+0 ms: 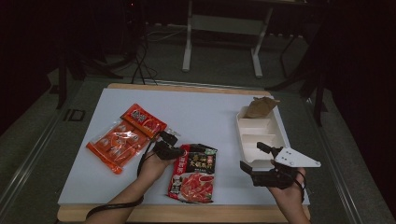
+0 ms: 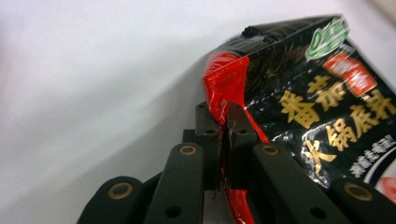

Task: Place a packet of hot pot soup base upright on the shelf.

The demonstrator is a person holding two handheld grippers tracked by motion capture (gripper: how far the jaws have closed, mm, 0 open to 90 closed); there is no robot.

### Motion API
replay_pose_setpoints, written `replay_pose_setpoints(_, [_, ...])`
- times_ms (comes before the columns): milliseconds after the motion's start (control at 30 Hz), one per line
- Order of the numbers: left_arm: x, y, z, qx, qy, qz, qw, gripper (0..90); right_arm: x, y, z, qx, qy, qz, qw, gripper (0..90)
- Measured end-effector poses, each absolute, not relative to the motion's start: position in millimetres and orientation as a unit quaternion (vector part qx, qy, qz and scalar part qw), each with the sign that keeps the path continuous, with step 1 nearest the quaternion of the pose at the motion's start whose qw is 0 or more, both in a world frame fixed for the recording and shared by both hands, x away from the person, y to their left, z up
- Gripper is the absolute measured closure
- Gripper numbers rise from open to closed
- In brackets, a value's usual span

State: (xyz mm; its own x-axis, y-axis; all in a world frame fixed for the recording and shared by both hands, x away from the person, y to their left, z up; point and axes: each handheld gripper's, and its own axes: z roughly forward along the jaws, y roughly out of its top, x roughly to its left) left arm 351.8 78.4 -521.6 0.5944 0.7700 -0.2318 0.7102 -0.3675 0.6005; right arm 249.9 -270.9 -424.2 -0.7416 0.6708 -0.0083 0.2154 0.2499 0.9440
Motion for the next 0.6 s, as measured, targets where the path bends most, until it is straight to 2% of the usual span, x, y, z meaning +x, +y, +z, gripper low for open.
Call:
replay_pose_setpoints(100, [349,76,-515,0.826,0.437,0.057,0.351,87.9,250,-272,-424,0.29,0.761,0.542,0.209,13.4])
replay_pose_setpoints(367, [335,75,-488,0.813,0.405,0.071,0.412,88.0,249,-273,-422,0.29,0.758,0.546,0.207,13.4])
replay_pose_setpoints(600, [322,75,-471,0.805,0.389,0.076,0.442,88.0,248,-270,-422,0.287,0.761,0.546,0.201,13.3])
